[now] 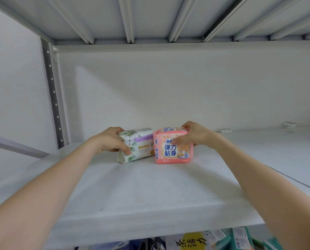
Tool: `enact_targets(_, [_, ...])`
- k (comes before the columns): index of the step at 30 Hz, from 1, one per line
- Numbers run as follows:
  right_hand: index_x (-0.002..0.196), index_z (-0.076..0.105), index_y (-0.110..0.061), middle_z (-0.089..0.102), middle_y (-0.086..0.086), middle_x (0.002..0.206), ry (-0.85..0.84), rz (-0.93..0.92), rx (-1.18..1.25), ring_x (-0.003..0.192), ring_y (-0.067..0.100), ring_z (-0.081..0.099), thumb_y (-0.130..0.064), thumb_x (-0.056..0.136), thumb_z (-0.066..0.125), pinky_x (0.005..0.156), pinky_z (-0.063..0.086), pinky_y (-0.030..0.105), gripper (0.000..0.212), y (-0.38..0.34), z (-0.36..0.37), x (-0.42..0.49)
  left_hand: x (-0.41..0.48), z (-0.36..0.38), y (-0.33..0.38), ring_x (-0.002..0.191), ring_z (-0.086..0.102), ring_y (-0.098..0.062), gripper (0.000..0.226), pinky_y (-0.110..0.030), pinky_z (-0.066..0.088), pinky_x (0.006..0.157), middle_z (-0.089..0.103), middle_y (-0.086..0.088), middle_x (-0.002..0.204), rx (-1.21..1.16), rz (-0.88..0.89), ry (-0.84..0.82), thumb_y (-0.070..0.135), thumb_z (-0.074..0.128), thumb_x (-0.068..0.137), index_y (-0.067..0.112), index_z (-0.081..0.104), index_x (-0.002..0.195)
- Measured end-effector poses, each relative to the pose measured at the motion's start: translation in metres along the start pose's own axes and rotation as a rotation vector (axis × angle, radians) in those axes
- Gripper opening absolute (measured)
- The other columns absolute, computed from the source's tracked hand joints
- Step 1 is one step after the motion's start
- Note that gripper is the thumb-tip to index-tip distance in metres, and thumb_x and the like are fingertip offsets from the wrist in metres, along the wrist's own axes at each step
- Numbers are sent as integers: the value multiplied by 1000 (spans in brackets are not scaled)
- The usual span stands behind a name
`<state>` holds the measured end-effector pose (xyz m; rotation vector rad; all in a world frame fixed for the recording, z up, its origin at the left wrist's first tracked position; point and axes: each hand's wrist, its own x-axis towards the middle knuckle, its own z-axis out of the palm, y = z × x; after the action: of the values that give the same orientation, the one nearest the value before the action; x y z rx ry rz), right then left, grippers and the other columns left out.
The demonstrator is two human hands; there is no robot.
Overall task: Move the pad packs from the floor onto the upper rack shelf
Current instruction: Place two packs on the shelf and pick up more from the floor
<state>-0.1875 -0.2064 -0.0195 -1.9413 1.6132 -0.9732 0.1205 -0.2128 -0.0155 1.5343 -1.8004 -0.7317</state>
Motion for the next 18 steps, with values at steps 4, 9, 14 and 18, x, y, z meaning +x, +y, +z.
enact_targets(4, [118,46,-20,68,0,101,53,24,95,84,18,71,-43,50,92,81,59,44,85,-3,0,-35,-31,9,4,97,67,-17,60,-34,58,80,68,-6,107,-67,30,30,2,89,58,13,59,108])
enact_targets(9, [119,45,-17,66,1,104,117,25,222,85,19,71,-46,41,92,80,59,45,96,1,-8,-85,-77,28,17,94,66,-14,63,-29,57,71,67,-7,109,-160,55,97,0,88,60,12,56,113])
enact_targets(14, [121,44,-15,63,0,107,205,-33,288,89,17,69,-50,37,92,80,59,40,103,4,-26,-142,-133,51,36,98,67,-20,75,-40,59,81,68,-7,109,-219,87,213,15,96,42,16,57,106])
enact_targets(18, [118,46,-15,63,1,107,277,-126,380,86,17,70,-39,48,94,72,61,39,88,4,-43,-189,-185,69,52,97,68,-18,85,-43,60,79,69,-1,105,-257,134,367,36,91,19,25,55,95])
